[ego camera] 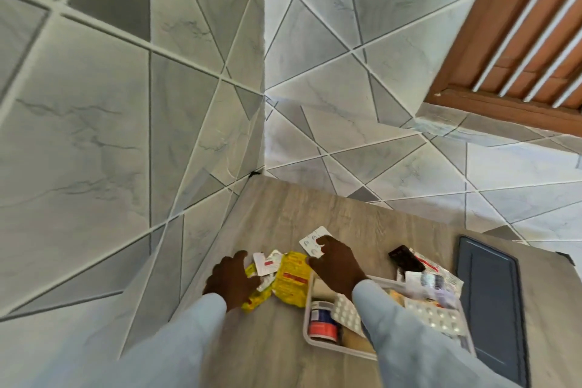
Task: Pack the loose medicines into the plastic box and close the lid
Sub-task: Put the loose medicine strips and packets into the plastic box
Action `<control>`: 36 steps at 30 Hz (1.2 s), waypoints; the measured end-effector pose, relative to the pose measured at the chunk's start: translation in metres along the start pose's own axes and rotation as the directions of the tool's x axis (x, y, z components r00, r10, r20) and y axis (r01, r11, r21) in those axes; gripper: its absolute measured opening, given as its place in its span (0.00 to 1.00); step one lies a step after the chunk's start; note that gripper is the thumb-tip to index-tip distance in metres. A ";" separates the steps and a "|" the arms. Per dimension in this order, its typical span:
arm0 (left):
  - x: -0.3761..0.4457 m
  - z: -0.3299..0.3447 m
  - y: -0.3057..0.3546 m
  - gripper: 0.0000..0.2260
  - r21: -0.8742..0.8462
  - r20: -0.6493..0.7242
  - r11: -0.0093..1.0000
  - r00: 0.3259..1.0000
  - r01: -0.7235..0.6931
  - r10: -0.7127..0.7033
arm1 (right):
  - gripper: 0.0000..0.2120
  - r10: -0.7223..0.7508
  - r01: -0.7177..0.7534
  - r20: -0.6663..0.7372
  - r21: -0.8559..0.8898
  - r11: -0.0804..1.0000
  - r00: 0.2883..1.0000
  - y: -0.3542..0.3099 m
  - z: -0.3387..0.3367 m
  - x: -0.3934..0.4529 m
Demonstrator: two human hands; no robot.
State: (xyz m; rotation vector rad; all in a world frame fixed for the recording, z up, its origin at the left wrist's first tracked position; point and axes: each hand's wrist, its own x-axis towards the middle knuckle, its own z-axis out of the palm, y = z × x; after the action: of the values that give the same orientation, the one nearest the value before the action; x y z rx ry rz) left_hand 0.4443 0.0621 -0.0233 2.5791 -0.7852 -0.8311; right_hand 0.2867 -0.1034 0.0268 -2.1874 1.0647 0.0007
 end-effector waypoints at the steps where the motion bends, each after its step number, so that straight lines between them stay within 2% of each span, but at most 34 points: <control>1: 0.002 0.001 0.003 0.35 0.023 0.017 1.000 1.000 -0.007 0.007 | 0.27 -0.011 0.012 0.024 -0.072 0.997 1.000 -0.005 0.006 0.006; 3: 0.007 0.003 0.008 0.34 0.070 0.037 0.997 0.999 -0.037 0.034 | 0.27 -0.032 0.055 0.080 -0.306 0.950 0.996 -0.019 0.018 0.017; 5: 0.010 0.004 0.015 0.33 0.102 0.041 0.993 0.998 -0.054 0.050 | 0.28 -0.024 0.099 0.142 -0.544 0.833 0.990 -0.031 0.025 0.024; 6: 0.010 0.004 0.017 0.32 0.107 0.041 0.993 0.998 -0.050 0.046 | 0.30 -0.004 0.106 0.170 -0.599 0.793 0.985 -0.033 0.028 0.027; 10: 0.023 0.007 0.016 0.33 0.114 0.023 0.993 0.999 -0.031 0.029 | 0.36 0.100 0.106 0.255 -0.684 0.722 0.962 -0.033 0.038 0.043; 13: 0.033 0.010 0.013 0.33 0.103 0.019 0.994 0.999 -0.030 0.028 | 0.34 0.094 0.124 0.251 -0.727 0.675 0.963 -0.031 0.047 0.050; 18: 0.045 0.011 0.015 0.30 0.014 0.062 1.000 0.998 -0.021 0.020 | 0.28 0.094 0.098 0.231 -0.700 0.708 0.968 -0.031 0.051 0.058; 22: 0.054 0.011 0.014 0.24 -0.211 0.097 0.977 0.995 0.021 -0.001 | 0.18 0.095 0.033 0.232 -0.493 0.869 0.968 -0.029 0.046 0.065; 25: 0.056 0.012 0.013 0.21 -0.335 0.105 0.940 0.994 0.067 -0.034 | 0.15 0.073 0.039 0.275 -0.383 0.923 0.959 -0.035 0.047 0.065; 28: 0.054 0.015 0.007 0.17 -0.416 0.131 0.904 0.990 0.100 -0.049 | 0.16 0.078 0.028 0.304 -0.330 0.944 0.950 -0.039 0.053 0.062; 32: 0.053 0.020 -0.006 0.13 -0.456 0.115 0.888 0.993 0.064 -0.013 | 0.16 0.074 0.021 0.319 -0.286 0.958 0.945 -0.043 0.056 0.060; 34: 0.051 0.019 -0.010 0.11 -0.446 0.101 0.895 0.995 0.029 0.018 | 0.21 0.038 0.064 0.352 -0.273 0.960 0.935 -0.045 0.059 0.060; 36: 0.047 0.015 -0.011 0.11 -0.445 0.105 0.895 0.993 0.005 0.046 | 0.29 0.013 0.110 0.398 -0.284 0.952 0.917 -0.047 0.063 0.059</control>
State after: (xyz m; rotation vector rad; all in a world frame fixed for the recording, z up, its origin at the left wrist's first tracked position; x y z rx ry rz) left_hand 0.4720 0.0412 -0.0605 2.1286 -0.5678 -1.0226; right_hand 0.3759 -0.0875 -0.0100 -2.3439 0.8160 0.5977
